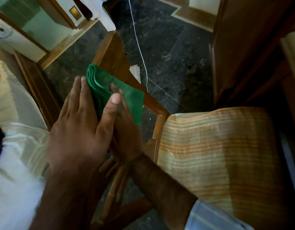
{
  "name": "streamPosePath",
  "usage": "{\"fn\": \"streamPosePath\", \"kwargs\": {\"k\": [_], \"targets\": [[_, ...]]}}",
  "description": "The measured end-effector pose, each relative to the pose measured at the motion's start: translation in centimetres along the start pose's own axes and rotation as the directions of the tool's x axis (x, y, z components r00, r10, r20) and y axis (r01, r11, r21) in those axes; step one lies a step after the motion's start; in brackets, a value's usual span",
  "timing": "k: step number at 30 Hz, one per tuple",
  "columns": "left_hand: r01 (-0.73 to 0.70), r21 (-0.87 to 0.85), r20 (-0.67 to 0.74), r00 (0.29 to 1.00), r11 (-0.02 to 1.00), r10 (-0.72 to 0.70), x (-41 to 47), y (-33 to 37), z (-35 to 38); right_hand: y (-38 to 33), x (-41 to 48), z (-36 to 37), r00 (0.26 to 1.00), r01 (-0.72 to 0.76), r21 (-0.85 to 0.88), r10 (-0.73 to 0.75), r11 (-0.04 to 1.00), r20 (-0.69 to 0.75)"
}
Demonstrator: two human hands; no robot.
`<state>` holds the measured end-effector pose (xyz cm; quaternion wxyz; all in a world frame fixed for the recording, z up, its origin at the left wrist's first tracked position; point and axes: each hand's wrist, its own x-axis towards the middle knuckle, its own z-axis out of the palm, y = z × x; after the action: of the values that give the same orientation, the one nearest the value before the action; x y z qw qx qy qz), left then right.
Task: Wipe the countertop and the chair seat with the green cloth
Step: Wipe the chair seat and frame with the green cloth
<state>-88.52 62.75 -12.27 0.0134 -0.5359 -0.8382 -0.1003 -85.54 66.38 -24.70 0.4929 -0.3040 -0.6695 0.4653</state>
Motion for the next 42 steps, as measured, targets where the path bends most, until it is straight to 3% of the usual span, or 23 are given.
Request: {"fn": "streamPosePath", "kwargs": {"k": [4,9,13,16,19,21,24,26,28,31,36,42], "targets": [[0.083,0.044,-0.141,0.987,0.996,-0.076,0.1,0.9,0.2,1.0,-0.1,-1.4,0.992,0.072,-0.011,-0.07,0.997,0.103],[0.26,-0.038,-0.28,0.924,0.965,-0.26,0.5,3.0,0.1,1.4,0.6,-3.9,0.958,0.169,-0.053,-0.151,0.984,0.245],[0.276,-0.08,-0.355,0.89,0.958,-0.286,1.0,2.7,-0.1,0.7,0.8,-5.1,0.948,0.145,-0.034,-0.129,0.989,0.292],[0.248,-0.181,-0.36,0.884,0.952,-0.299,0.9,2.4,-0.7,-0.5,0.6,-6.4,0.963,0.013,0.03,-0.021,0.999,0.268],[0.196,-0.314,-0.294,0.91,0.929,-0.292,-0.2,2.8,-2.0,-1.2,1.0,-8.8,0.983,-0.151,0.019,0.148,0.988,0.109],[0.205,-0.462,-0.211,0.919,0.863,-0.332,-1.2,3.3,-3.0,-1.2,1.6,-10.8,0.951,-0.291,0.005,0.289,0.957,0.106],[0.272,-0.744,0.069,0.94,0.61,-0.335,-2.5,4.7,-4.8,-1.9,1.8,-14.6,0.758,-0.646,0.201,0.586,0.737,0.285],[0.278,-0.823,0.179,0.955,0.496,-0.238,-2.9,5.6,-6.0,-2.6,1.1,-17.2,0.635,-0.772,0.285,0.668,0.568,0.389],[0.303,-0.865,0.235,0.949,0.4,-0.21,-3.4,6.0,-6.9,-3.7,0.2,-19.9,0.586,-0.81,0.322,0.678,0.489,0.444],[0.425,-0.884,0.377,0.894,0.193,-0.242,-4.2,5.8,-7.4,-6.5,-2.0,-23.7,0.565,-0.817,0.394,0.723,0.421,0.398],[0.574,-0.817,0.577,0.81,-0.061,-0.106,-7.2,8.4,-7.3,-13.1,-7.2,-28.2,0.57,-0.784,0.401,0.806,0.475,0.161],[0.715,-0.696,0.705,0.698,-0.072,0.126,-12.8,12.0,-7.5,-21.9,-15.7,-33.2,0.496,-0.74,0.437,0.854,0.511,-0.157]]}}
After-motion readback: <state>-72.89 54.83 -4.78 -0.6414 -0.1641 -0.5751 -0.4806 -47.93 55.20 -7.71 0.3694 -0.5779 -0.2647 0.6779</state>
